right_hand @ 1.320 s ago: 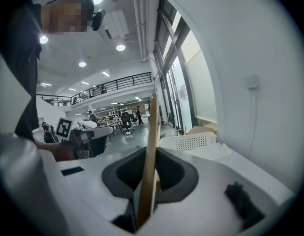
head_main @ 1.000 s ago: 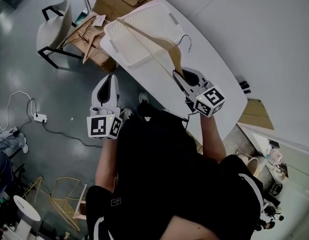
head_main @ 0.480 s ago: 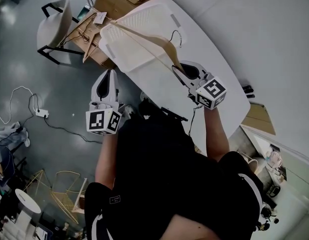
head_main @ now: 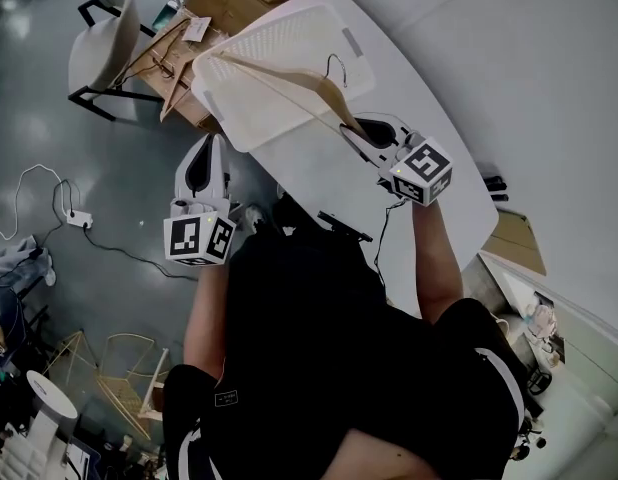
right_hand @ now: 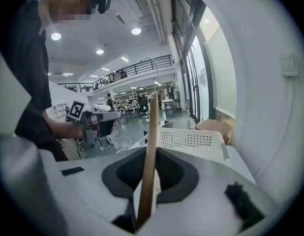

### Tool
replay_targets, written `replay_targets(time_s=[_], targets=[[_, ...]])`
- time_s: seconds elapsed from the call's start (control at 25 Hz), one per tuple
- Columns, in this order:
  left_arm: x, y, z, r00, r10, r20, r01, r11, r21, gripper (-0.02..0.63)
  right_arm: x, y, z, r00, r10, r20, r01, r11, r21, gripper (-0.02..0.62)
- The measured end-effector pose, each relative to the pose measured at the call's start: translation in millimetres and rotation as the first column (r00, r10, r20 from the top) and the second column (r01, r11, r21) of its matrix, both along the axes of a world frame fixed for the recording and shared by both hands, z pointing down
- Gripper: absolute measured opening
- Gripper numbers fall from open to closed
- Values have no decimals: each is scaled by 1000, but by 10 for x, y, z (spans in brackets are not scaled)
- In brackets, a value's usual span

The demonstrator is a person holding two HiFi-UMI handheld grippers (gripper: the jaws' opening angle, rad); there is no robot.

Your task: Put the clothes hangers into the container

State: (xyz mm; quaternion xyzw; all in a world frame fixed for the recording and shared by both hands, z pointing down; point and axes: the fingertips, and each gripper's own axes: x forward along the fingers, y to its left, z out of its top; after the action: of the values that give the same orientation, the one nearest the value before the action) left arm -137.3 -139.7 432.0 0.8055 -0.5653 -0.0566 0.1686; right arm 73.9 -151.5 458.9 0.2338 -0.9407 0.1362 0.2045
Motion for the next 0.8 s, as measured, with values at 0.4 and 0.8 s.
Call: replay_targets(time_s=[0.4,0.8], targets=[[30,-196,65,1000,-7,20,7,1000,-13,3,-62,-279,119,989,-111,-93,110,994,-14,60],[33,-120,101,999,-3,33,4,999,-32,3,-64,-492,269,952,-225,-206,222,974,-34,60]])
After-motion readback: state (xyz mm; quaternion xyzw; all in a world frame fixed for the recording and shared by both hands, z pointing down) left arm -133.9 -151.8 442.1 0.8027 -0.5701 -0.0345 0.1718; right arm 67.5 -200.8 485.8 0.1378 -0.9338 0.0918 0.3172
